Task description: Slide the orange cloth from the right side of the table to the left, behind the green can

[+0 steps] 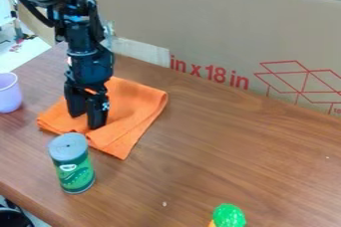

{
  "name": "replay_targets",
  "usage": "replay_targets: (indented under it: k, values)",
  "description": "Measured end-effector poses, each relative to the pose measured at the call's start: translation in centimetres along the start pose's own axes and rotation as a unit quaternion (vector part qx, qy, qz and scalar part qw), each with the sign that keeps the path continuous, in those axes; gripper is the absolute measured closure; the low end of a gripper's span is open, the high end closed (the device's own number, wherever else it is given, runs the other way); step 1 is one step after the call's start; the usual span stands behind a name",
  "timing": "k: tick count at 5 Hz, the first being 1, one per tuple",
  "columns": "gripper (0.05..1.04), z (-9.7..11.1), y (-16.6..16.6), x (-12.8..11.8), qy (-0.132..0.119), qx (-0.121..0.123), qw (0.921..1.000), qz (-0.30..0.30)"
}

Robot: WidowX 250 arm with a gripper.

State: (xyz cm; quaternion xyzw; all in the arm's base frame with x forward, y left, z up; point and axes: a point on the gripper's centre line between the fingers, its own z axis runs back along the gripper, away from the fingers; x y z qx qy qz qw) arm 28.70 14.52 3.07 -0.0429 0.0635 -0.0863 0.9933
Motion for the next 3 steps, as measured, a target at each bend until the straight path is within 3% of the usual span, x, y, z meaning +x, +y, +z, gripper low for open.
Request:
replay_targets:
  k: [1,2,3]
  values:
    - [0.083,3.1,-0.8,-0.2,-0.060,0.026,0.9978,-0.008]
    - [0.083,5.5,-0.8,-1.1,-0.062,0.052,0.9967,0.008]
    - [0.083,6.7,-1.0,-2.3,-0.029,0.052,0.9981,0.017]
